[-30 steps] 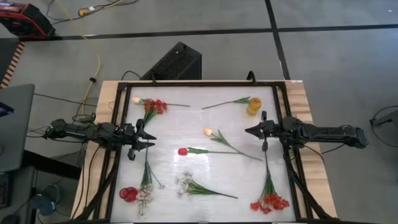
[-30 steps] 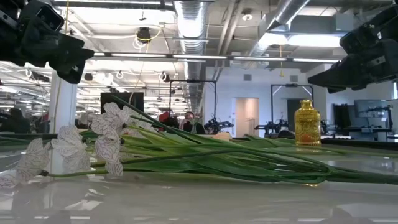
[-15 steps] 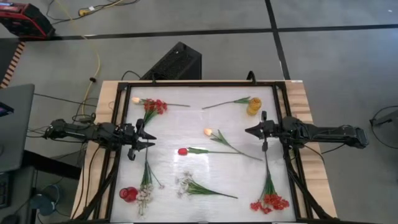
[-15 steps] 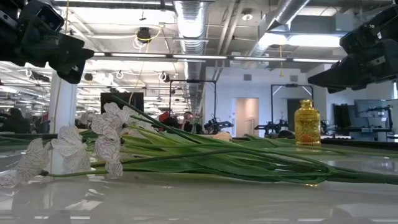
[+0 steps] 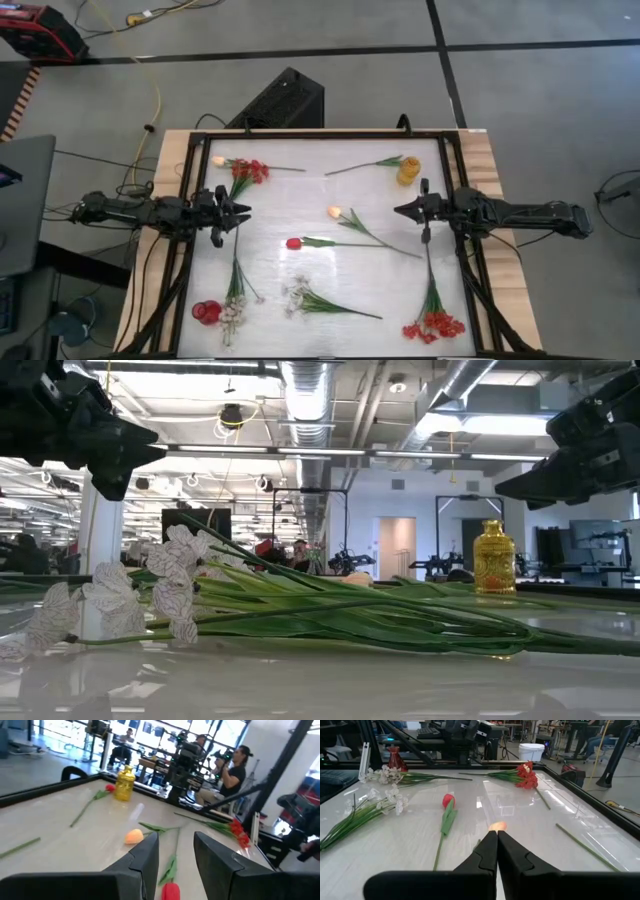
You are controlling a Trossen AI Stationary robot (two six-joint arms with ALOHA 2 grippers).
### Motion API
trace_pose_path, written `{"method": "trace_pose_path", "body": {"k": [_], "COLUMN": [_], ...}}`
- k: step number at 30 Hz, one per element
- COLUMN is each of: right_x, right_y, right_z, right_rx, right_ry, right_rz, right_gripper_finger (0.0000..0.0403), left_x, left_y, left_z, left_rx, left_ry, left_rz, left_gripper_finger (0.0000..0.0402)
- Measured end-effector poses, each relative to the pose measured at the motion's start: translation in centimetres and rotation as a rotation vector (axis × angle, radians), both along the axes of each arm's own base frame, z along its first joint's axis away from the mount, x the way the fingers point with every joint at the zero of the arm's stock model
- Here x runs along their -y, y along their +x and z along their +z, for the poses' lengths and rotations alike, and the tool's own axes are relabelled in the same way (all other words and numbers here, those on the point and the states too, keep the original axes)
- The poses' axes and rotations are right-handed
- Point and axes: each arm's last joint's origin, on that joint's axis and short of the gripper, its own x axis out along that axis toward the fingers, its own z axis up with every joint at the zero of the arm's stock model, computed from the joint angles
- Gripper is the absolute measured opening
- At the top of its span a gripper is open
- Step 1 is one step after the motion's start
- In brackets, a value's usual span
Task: Sort flowers into vase by color
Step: Put the top red flowers into the red vase
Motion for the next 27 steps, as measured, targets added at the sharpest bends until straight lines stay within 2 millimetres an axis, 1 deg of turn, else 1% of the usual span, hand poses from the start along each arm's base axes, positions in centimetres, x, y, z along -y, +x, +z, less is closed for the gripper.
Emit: {"method": "trace_pose_path", "body": {"k": [7,13,19,22,27], "right_x": [0.0,0.0,0.0,0.0,0.0], "right_y": [0.0,0.0,0.0,0.0,0.0], "right_z": [0.0,0.1,0.3,0.6,1.5], "right_rx": [0.001,0.013,0.032,0.039,0.091], "right_ry": [0.000,-0.007,0.027,0.050,0.070], "right_rz": [0.000,0.001,-0.004,-0.007,-0.009], "right_gripper_finger": [0.0038,0.0038,0.0038,0.0038,0.0038], "left_x": [-0.2,-0.3,-0.7,-0.6,-0.3], "left_y": [0.0,0.0,-0.2,-0.2,-0.1], "left_z": [0.0,0.1,0.3,0.3,0.7], "left_rx": [-0.008,-0.022,-0.015,-0.008,0.031], "left_ry": [0.064,0.142,0.142,0.156,0.198], "left_rz": [0.090,0.113,0.253,0.234,0.128], "left_gripper_finger": [0.0112,0.0112,0.0112,0.0112,0.0112]}}
